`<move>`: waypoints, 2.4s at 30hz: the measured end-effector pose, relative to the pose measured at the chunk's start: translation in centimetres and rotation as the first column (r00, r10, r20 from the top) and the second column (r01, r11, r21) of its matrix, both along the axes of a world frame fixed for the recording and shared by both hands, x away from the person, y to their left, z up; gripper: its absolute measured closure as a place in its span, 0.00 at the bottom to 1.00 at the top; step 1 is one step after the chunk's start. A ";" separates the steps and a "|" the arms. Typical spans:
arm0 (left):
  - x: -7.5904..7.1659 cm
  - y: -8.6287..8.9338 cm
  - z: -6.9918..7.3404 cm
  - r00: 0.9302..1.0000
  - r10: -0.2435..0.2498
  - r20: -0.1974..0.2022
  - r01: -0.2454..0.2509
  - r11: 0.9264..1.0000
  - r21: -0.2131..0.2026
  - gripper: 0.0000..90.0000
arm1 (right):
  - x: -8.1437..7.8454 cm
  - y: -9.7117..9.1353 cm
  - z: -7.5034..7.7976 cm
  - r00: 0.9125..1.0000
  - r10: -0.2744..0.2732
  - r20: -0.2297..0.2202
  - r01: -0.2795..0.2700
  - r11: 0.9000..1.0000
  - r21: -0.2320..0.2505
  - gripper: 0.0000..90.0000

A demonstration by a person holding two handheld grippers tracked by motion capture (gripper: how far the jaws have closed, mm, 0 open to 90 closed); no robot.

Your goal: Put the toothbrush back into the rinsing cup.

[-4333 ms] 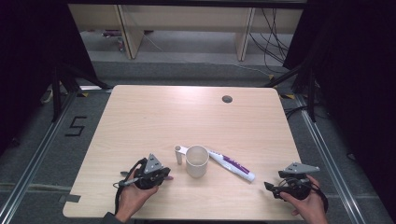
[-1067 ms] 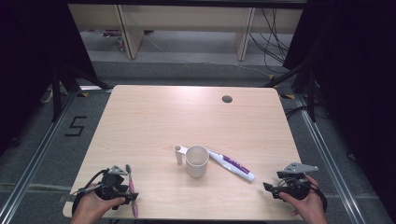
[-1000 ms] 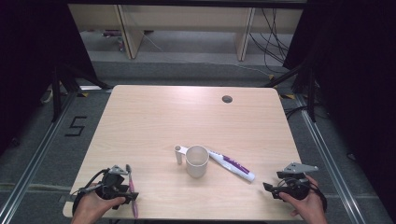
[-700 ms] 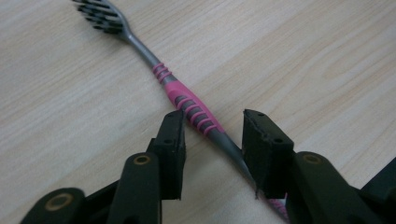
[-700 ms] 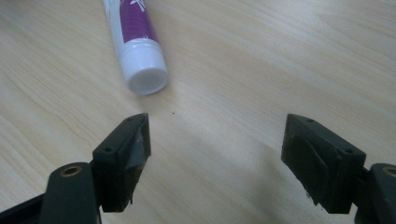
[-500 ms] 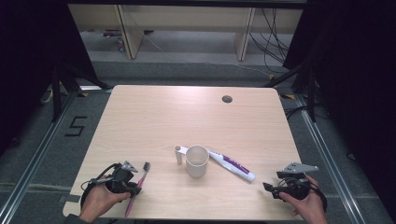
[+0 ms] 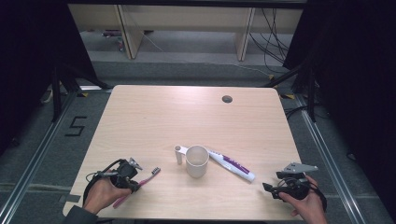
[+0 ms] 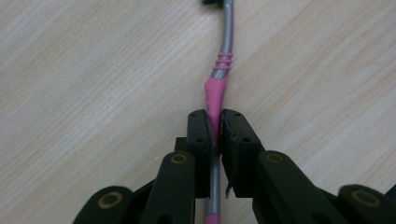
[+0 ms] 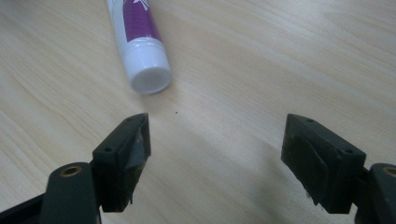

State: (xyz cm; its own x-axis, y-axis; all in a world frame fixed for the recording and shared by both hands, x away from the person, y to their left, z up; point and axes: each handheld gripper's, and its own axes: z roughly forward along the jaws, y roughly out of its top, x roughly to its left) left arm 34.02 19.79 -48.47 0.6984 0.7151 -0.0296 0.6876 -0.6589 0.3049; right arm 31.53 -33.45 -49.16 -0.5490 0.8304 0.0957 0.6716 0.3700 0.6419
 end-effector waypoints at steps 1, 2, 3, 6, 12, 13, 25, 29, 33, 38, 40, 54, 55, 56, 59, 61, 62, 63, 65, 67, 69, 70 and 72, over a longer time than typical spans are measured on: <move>0.1 -0.1 0.1 1.000 -0.014 -0.007 0.014 1.000 0.017 0.90 | 0.0 0.0 0.0 1.000 0.000 0.001 0.000 1.000 -0.003 0.27; 0.2 -0.3 0.1 1.000 -0.013 -0.022 0.013 1.000 0.027 0.90 | 0.0 0.0 0.0 1.000 0.002 0.000 -0.002 1.000 0.000 0.27; 0.2 -0.4 0.1 0.999 -0.016 -0.033 0.017 0.999 0.028 0.91 | 0.0 0.0 0.0 1.000 0.002 0.000 -0.002 1.000 0.000 0.27; 0.6 -0.7 0.2 0.998 -0.031 -0.051 0.033 0.998 0.053 0.91 | 0.0 0.0 0.0 1.000 0.004 0.003 -0.004 1.000 0.000 0.27; 1.0 -1.1 0.3 0.996 -0.045 -0.079 0.052 0.995 0.085 0.91 | 0.1 -0.1 -0.1 1.000 0.017 0.019 -0.017 1.000 -0.011 0.27; 1.1 -1.2 0.3 0.996 -0.043 -0.081 0.051 0.995 0.087 0.91 | 0.1 -0.1 -0.1 1.000 0.017 0.019 -0.017 1.000 -0.011 0.27; 1.3 -2.1 0.4 0.989 -0.091 -0.115 0.108 0.983 0.148 0.92 | 0.1 0.0 -0.2 1.000 0.009 0.015 -0.009 1.000 -0.007 0.27; 1.4 -2.1 0.4 0.988 -0.102 -0.115 0.119 0.981 0.153 0.92 | 0.2 -0.1 -0.2 1.000 0.024 0.020 -0.023 1.000 -0.019 0.27; 1.2 -2.3 0.4 0.987 -0.113 -0.112 0.130 0.979 0.157 0.92 | 0.2 -0.1 -0.2 1.000 0.024 0.020 -0.024 1.000 -0.020 0.27; 1.1 -1.9 0.6 0.989 -0.118 -0.089 0.130 0.982 0.136 0.92 | 0.1 0.0 -0.2 1.000 0.014 0.013 -0.014 1.000 -0.008 0.27; 1.1 -1.7 0.9 0.991 -0.111 -0.070 0.118 0.987 0.110 0.92 | 0.2 -0.2 -0.1 1.000 0.025 0.017 -0.024 1.000 -0.016 0.27; 0.7 -0.1 3.9 0.982 -0.025 0.186 0.062 0.979 -0.196 0.92 | 0.2 -0.2 0.0 1.000 0.010 -0.001 -0.010 1.000 -0.007 0.27; 0.7 -0.1 3.9 0.982 -0.025 0.186 0.062 0.979 -0.196 0.92 | 0.2 -0.2 0.0 1.000 0.010 -0.001 -0.010 1.000 -0.007 0.27; 0.6 -0.2 4.1 0.980 -0.026 0.196 0.070 0.973 -0.222 0.92 | 0.2 -0.2 -0.1 1.000 0.006 -0.001 -0.006 1.000 -0.002 0.27; 0.5 -0.6 4.3 0.969 0.001 0.246 0.078 0.948 -0.309 0.92 | 0.2 -0.2 0.0 1.000 0.005 0.001 -0.005 1.000 0.000 0.27; 0.5 -0.9 4.5 0.961 0.022 0.275 0.079 0.932 -0.354 0.92 | 0.3 -0.2 -0.1 1.000 0.014 0.010 -0.014 1.000 -0.002 0.27; 0.5 -1.0 4.6 0.959 0.036 0.283 0.075 0.925 -0.372 0.92 | 0.3 -0.2 -0.1 1.000 0.012 0.006 -0.012 1.000 -0.002 0.27; 0.6 -1.2 4.8 0.952 0.049 0.304 0.076 0.919 -0.387 0.92 | 0.2 -0.2 -0.1 1.000 0.012 0.005 -0.012 1.000 0.001 0.27; 0.7 -1.4 5.1 0.936 0.089 0.342 0.068 0.905 -0.421 0.92 | 0.3 -0.3 -0.1 1.000 0.018 0.012 -0.018 1.000 -0.004 0.27; 0.7 -1.5 5.3 0.931 0.095 0.353 0.069 0.903 -0.424 0.92 | 0.3 -0.3 -0.2 1.000 0.023 0.020 -0.022 1.000 -0.010 0.27; 0.6 -1.7 5.4 0.911 0.156 0.382 0.048 0.879 -0.474 0.92 | 0.3 -0.3 -0.1 1.000 0.018 0.021 -0.018 1.000 -0.010 0.27; 0.6 -1.7 5.4 0.911 0.156 0.382 0.048 0.879 -0.474 0.92 | 0.3 -0.3 -0.1 1.000 0.019 0.023 -0.018 1.000 -0.011 0.27; 0.7 -1.6 5.3 0.900 0.175 0.399 0.048 0.870 -0.491 0.92 | 0.3 -0.3 -0.2 1.000 0.019 0.022 -0.019 1.000 -0.010 0.27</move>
